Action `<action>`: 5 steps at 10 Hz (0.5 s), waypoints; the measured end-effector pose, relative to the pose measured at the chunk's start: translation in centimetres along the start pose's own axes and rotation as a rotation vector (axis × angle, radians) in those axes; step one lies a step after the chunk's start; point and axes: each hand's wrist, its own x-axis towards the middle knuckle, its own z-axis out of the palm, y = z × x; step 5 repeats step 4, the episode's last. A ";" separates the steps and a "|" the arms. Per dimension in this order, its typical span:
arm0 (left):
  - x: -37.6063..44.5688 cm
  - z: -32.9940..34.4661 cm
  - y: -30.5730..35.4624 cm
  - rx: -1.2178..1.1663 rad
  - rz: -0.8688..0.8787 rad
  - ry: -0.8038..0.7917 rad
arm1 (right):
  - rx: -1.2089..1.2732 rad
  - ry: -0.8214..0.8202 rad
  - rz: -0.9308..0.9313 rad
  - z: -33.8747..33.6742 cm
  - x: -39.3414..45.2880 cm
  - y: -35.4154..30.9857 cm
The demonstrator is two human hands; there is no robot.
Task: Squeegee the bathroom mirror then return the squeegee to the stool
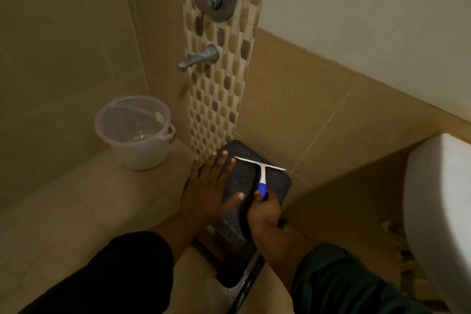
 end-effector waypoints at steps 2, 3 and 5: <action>-0.2 1.4 0.1 -0.010 0.013 0.040 | -0.007 -0.092 0.028 1.8 0.7 1.1; -0.1 0.5 0.3 -0.011 0.018 0.045 | 0.054 -0.109 -0.044 0.7 0.3 0.8; 0.6 -1.7 1.6 -0.015 -0.007 0.038 | 0.028 -0.086 -0.066 -1.5 -0.8 0.1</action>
